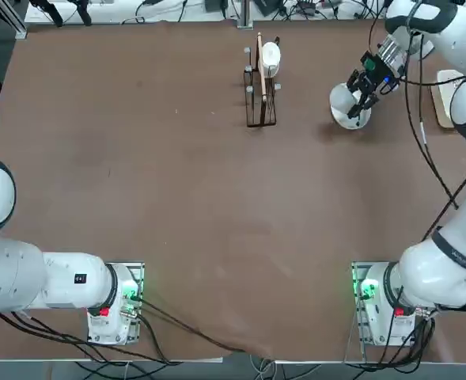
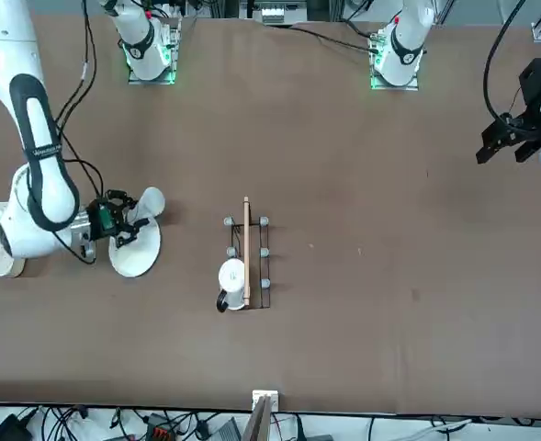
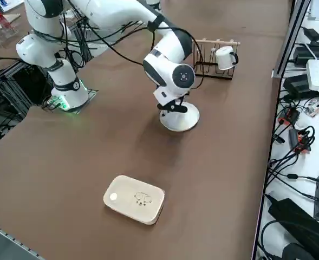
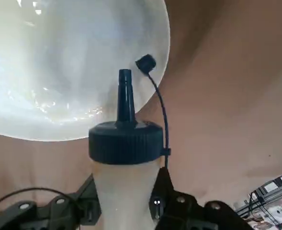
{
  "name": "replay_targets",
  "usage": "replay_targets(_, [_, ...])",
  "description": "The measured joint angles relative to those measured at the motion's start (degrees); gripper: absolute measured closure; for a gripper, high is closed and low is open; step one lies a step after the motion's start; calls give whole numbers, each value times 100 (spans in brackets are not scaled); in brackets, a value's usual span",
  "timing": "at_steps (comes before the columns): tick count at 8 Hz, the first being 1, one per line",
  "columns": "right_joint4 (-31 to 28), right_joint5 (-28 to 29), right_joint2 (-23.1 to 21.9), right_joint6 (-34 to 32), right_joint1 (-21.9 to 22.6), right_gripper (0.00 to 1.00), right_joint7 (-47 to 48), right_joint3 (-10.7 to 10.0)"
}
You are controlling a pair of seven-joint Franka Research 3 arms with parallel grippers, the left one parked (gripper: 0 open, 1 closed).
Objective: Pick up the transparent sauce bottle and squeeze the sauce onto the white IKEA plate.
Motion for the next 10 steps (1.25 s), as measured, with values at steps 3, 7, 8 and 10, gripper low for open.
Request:
replay_targets(3, [-231, 42, -65, 393, 294, 52, 10, 17])
replay_targets(7, [-246, 706, -70, 682, 359, 52, 13, 9])
replay_targets(8, [-243, 935, -70, 811, 378, 52, 13, 10])
replay_targets(10, [-158, 1124, -64, 981, 398, 52, 16, 8])
